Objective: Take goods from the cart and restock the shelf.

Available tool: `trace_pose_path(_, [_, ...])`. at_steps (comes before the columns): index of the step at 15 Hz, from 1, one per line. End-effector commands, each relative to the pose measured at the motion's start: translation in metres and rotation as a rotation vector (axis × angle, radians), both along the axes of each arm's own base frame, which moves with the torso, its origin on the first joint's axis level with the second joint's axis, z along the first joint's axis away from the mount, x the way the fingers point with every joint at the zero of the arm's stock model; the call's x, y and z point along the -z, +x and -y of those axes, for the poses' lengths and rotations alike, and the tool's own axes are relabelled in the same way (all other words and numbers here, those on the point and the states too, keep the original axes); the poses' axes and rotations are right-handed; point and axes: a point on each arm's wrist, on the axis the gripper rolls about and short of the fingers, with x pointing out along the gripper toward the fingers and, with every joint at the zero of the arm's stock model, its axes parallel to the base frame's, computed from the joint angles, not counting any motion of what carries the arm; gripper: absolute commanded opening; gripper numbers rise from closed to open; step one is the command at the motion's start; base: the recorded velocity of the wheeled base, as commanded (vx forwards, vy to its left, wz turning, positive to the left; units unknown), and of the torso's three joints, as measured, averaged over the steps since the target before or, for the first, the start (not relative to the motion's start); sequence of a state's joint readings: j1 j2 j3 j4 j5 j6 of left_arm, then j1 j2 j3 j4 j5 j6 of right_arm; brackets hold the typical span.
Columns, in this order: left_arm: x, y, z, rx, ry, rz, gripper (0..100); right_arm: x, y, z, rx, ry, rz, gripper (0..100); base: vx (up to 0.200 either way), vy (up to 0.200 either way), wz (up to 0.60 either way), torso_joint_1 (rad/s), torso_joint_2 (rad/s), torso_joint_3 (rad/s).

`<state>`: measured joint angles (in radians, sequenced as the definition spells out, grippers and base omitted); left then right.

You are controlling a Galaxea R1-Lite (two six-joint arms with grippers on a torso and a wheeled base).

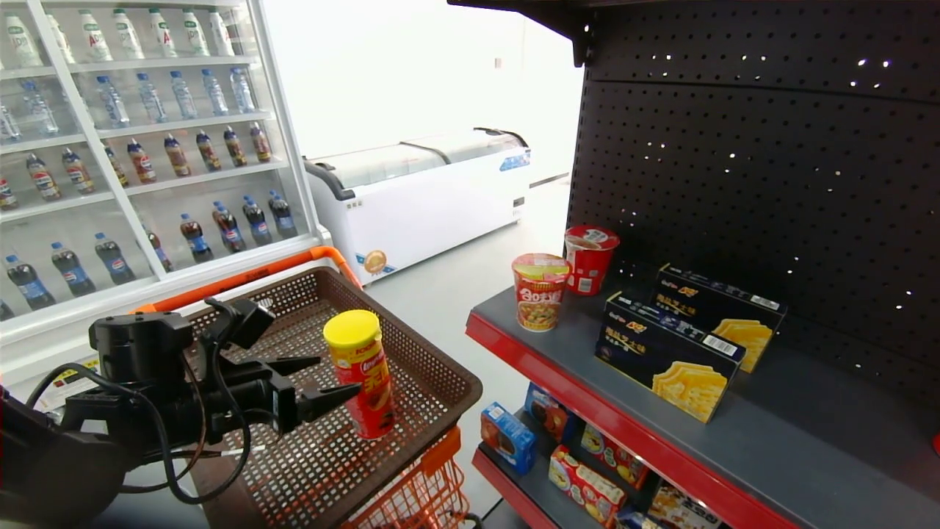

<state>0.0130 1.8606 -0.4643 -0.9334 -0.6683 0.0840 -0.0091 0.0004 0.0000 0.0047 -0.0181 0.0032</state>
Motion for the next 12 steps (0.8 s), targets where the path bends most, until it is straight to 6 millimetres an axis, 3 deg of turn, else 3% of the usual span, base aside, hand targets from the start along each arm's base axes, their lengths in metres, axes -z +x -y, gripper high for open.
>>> trace_pose_path(1, [0.010,0.009,0.001,0.001,0.000,-0.026,100,0.000,0.000,0.000,0.000,0.000,0.001,100,0.000,0.000,0.00,0.000,0.00,0.000])
trace_pose_path(4, [0.018,0.013,0.001,0.004,0.001,-0.048,100,0.000,0.000,0.000,0.000,0.000,0.001,100,0.000,0.000,0.00,0.000,0.00,0.000])
trace_pose_path(12, [0.053,0.054,0.010,0.031,0.012,0.007,100,0.000,0.000,0.000,0.000,0.000,0.001,100,0.000,0.000,0.00,0.000,0.00,0.000])
